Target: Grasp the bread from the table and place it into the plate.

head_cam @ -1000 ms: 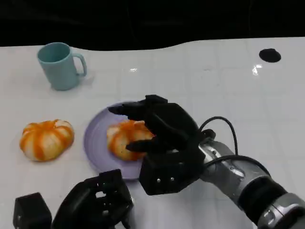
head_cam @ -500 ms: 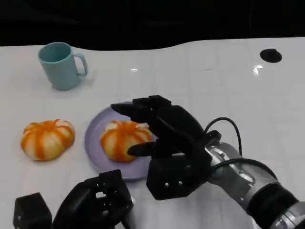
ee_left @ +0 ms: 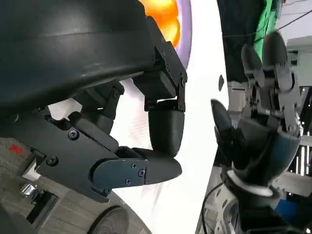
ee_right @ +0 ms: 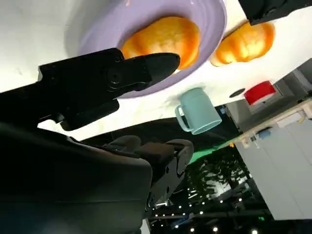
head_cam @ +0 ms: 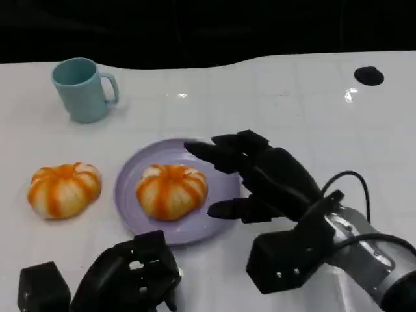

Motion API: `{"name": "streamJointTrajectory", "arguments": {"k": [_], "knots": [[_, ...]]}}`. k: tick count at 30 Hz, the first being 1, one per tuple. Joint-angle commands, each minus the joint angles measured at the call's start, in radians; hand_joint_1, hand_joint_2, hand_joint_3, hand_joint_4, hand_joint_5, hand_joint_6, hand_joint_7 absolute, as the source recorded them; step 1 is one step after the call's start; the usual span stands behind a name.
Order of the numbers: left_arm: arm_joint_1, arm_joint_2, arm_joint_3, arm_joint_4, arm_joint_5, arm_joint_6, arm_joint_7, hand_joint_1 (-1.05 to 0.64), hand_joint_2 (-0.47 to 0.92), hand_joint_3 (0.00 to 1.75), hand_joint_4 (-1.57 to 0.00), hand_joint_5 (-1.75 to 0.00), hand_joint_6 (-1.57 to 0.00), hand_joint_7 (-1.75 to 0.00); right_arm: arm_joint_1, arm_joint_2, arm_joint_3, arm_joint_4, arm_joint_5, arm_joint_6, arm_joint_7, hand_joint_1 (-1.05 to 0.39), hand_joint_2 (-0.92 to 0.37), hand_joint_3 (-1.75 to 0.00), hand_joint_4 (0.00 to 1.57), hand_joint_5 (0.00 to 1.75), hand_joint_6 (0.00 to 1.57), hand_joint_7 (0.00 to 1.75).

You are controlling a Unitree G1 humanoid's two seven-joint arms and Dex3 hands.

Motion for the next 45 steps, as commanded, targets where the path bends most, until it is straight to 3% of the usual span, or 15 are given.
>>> {"name": "streamJointTrajectory", "arguments": {"k": [1,6,12,17,20,22,24,25,26,28,31,40,45], "knots": [[-0.005,0.014,0.006,0.008,-0.005,-0.002,-0.005,-0.57,0.64,0.68,-0.80,-1.75,-0.75,-1.44,0.043,-0.053,-0.032,-0.040,0.013,-0.072,-0.038,-0.49,-0.92,-0.08,0.25,0.62,0.48,0.09],[-0.006,0.014,0.004,0.009,-0.002,-0.005,-0.004,-0.56,0.65,0.67,-0.79,-1.75,-0.76,-1.43,0.087,-0.091,-0.057,-0.062,0.000,-0.144,-0.088,-0.44,-0.92,-0.06,0.39,0.68,0.59,0.13],[0.001,0.014,0.000,-0.003,0.010,-0.001,0.009,-0.58,0.65,0.66,-0.80,-1.75,-0.76,-1.44,0.139,-0.124,-0.084,-0.108,-0.011,-0.161,-0.126,-0.39,-0.92,-0.04,0.46,0.92,0.75,0.20],[0.003,0.015,0.002,-0.007,0.001,0.006,0.002,-0.56,0.65,0.65,-0.80,-1.75,-0.75,-1.43,0.181,-0.138,-0.116,-0.153,0.000,-0.170,-0.138,-0.26,-0.92,-0.06,0.56,1.01,0.86,0.27],[0.003,0.016,0.001,-0.011,0.008,0.001,0.010,-0.57,0.66,0.65,-0.80,-1.75,-0.76,-1.43,0.196,-0.140,-0.142,-0.153,0.012,-0.204,-0.161,-0.14,-0.92,-0.07,0.70,1.07,0.97,0.33],[0.002,0.016,0.002,-0.011,0.007,-0.001,0.009,-0.58,0.66,0.65,-0.80,-1.75,-0.76,-1.43,0.205,-0.141,-0.155,-0.152,0.018,-0.215,-0.167,-0.11,-0.86,-0.24,0.72,1.27,1.01,0.36],[0.000,0.016,0.002,-0.005,0.009,-0.006,0.008,-0.59,0.67,0.65,-0.80,-1.75,-0.76,-1.43,0.218,-0.142,-0.171,-0.151,0.018,-0.222,-0.181,-0.11,-0.74,-0.55,0.75,1.50,1.04,0.47],[-0.001,0.017,0.002,-0.003,0.010,-0.008,0.008,-0.58,0.67,0.65,-0.80,-1.75,-0.76,-1.43,0.223,-0.142,-0.177,-0.151,0.019,-0.226,-0.184,-0.11,-0.66,-0.74,0.77,1.60,1.02,0.62],[-0.001,0.016,0.003,-0.002,0.009,-0.008,0.008,-0.58,0.67,0.64,-0.80,-1.75,-0.76,-1.43,0.232,-0.144,-0.183,-0.153,0.022,-0.228,-0.185,-0.11,-0.63,-0.82,0.78,1.63,1.00,0.69],[-0.001,0.015,0.003,-0.001,0.006,-0.005,0.006,-0.57,0.67,0.64,-0.79,-1.75,-0.76,-1.43,0.246,-0.152,-0.192,-0.162,0.020,-0.226,-0.185,-0.13,-0.49,-1.09,0.84,1.67,0.94,1.00],[-0.004,0.016,0.003,0.001,0.006,-0.005,0.004,-0.56,0.67,0.63,-0.79,-1.75,-0.76,-1.42,0.269,-0.163,-0.205,-0.178,0.017,-0.227,-0.180,-0.16,-0.38,-1.25,0.87,1.71,0.91,1.20],[-0.006,0.014,0.002,0.002,0.006,-0.003,0.006,-0.55,0.68,0.62,-0.79,-1.75,-0.76,-1.42,0.338,-0.171,-0.242,-0.232,0.006,-0.206,-0.193,-0.18,-0.36,-1.25,0.88,1.75,0.84,1.36],[-0.007,0.014,0.000,0.003,0.011,-0.008,0.008,-0.56,0.69,0.62,-0.79,-1.75,-0.76,-1.42,0.382,-0.167,-0.254,-0.271,0.013,-0.173,-0.179,-0.18,-0.43,-1.16,0.88,1.75,0.73,1.58]]}}
